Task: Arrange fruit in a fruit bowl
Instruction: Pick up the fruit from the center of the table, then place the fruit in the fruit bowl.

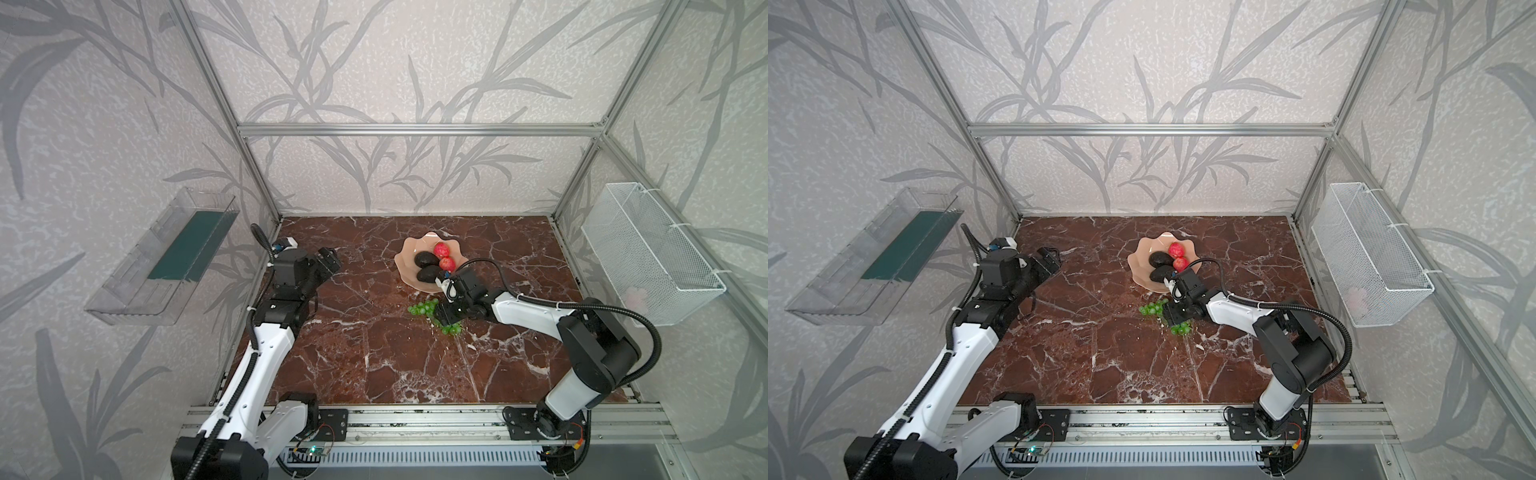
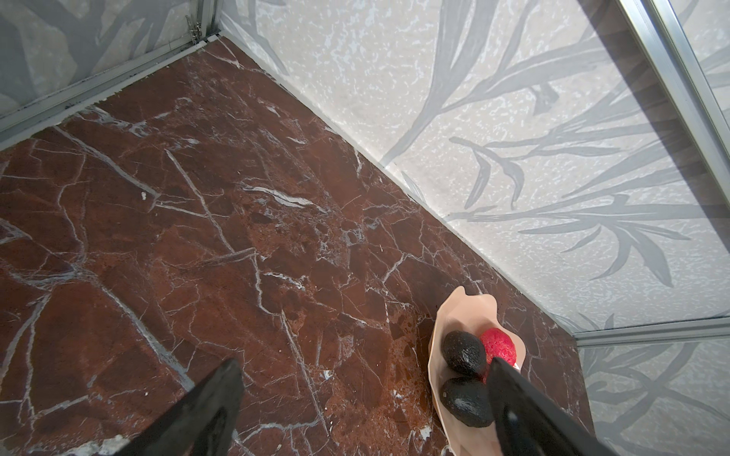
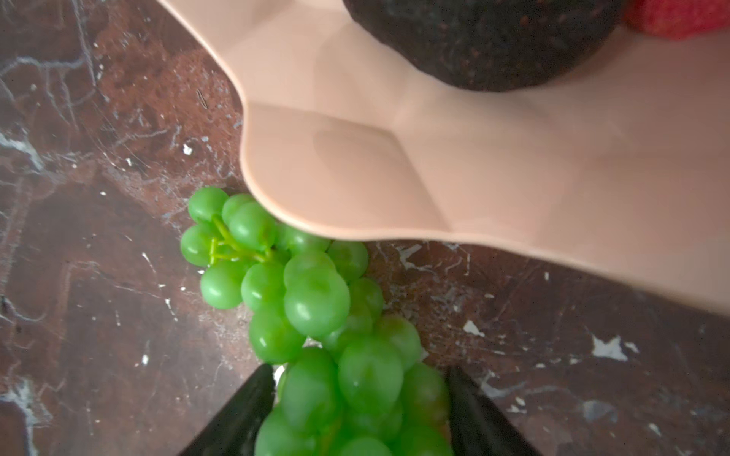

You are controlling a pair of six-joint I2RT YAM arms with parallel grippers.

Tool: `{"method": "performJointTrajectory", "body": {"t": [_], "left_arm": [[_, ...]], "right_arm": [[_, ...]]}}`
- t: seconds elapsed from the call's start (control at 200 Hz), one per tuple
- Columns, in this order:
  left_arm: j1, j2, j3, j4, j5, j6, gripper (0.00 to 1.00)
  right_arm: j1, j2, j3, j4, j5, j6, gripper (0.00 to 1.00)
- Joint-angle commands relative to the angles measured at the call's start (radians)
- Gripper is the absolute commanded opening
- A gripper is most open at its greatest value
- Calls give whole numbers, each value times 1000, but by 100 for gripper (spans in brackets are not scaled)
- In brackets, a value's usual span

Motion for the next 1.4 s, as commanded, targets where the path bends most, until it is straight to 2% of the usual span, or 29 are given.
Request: {"method": "performJointTrajectory", "body": {"t": [0.0,0.13,0.31,0.58,0.705,0.835,1.17,1.314,1.394], "left_arm": [[11,-16,-16,-12,-10,-2,97],[13,-15,-19,-9,-6,-4,97],[15,-17,-22,-9,-3,-4,97],[19,-22,-28,-5,4,-7,97],[21,-24,-27,-4,5,-8,97],[20,-28,-29,-3,7,-9,97],[29,-38,-27,-20,2,4,97],[34,-38,-22,-24,3,9,97],[37,-35,-18,-26,5,10,97]], "right_arm": [[2,-7,6,17,3,-13,52],[2,-51,-13,12,-11,-16,35],[5,-143,-23,-31,-47,-16,24],[19,-323,36,-151,-82,-6,22],[19,-355,95,-160,-43,7,24],[-10,-270,218,-180,-21,-20,25],[-96,114,499,-123,-69,-53,28],[-112,230,564,-113,-72,-56,29],[-117,262,578,-99,-58,-56,34]]}}
